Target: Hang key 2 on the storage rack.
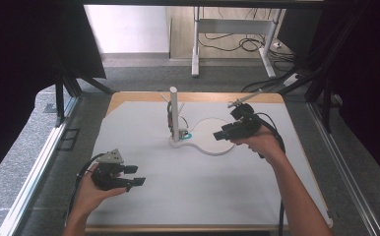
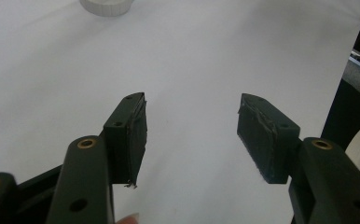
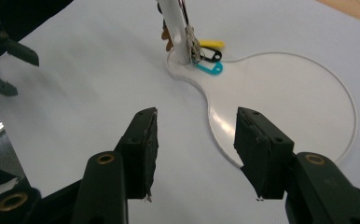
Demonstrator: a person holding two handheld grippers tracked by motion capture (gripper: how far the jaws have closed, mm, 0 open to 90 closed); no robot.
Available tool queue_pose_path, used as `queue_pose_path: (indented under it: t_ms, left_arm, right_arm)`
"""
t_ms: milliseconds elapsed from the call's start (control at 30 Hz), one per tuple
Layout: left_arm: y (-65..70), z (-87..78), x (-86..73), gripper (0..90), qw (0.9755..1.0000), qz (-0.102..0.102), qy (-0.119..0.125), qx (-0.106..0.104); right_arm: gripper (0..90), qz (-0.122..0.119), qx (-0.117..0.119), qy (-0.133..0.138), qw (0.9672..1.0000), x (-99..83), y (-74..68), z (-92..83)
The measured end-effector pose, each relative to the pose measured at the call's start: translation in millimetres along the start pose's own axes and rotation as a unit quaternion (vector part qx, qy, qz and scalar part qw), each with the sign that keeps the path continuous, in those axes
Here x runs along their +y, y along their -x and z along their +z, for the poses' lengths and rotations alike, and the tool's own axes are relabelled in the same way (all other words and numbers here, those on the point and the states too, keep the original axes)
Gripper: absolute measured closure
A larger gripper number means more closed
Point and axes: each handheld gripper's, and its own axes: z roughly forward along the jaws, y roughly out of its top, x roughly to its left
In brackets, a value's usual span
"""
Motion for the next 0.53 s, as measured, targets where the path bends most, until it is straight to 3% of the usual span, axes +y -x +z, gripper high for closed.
queue_pose_path:
  t_ms: [200,333,533]
  left_arm:
    - [0.1,-0.9,-0.8,43.0,1.0000,-0.001,-0.002,0.003]
    - [0.3,-1.8,-0.6,43.0,1.0000,-0.004,0.000,0.004]
    - [-0.1,1.9,0.7,42.9,1.0000,-0.002,-0.004,0.001]
  right_arm:
    - [49.3,0.001,-0.003,0.031,0.9995,-53.4,2.8,-14.6]
    - [49.3,0.008,-0.007,0.036,0.9993,-91.2,6.7,-12.6]
    - [45.3,0.009,-0.028,0.046,0.9985,-109.1,5.8,-5.3]
